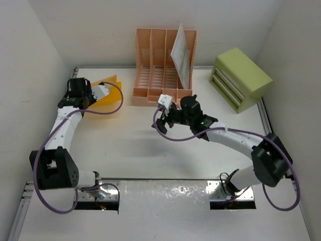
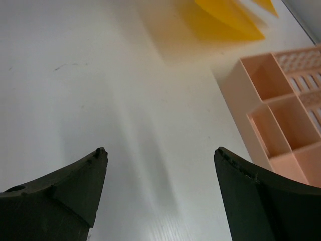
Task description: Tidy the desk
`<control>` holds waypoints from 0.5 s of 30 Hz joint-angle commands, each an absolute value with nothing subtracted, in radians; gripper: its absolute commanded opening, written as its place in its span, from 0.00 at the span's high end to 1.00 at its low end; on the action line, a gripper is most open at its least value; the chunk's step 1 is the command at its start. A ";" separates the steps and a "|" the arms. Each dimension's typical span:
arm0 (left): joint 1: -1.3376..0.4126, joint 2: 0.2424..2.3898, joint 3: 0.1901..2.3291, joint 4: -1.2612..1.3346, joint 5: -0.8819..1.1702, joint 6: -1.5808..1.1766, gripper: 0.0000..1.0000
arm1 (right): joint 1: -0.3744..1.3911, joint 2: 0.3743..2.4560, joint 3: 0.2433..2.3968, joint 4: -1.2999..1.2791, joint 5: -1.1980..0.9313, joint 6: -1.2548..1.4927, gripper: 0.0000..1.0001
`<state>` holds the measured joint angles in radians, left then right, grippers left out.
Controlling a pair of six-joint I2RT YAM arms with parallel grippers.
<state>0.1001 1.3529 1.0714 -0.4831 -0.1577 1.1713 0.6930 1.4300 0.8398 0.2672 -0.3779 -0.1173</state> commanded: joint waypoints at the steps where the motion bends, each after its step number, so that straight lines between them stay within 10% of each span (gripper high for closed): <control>1: 0.107 1.296 1.175 -0.719 -0.121 1.190 1.00 | 0.735 1.509 0.923 0.351 -0.448 -0.239 0.15; 15: 0.104 1.227 1.569 -1.199 -0.022 1.321 1.00 | 0.801 1.919 1.252 0.610 -0.443 -0.192 0.11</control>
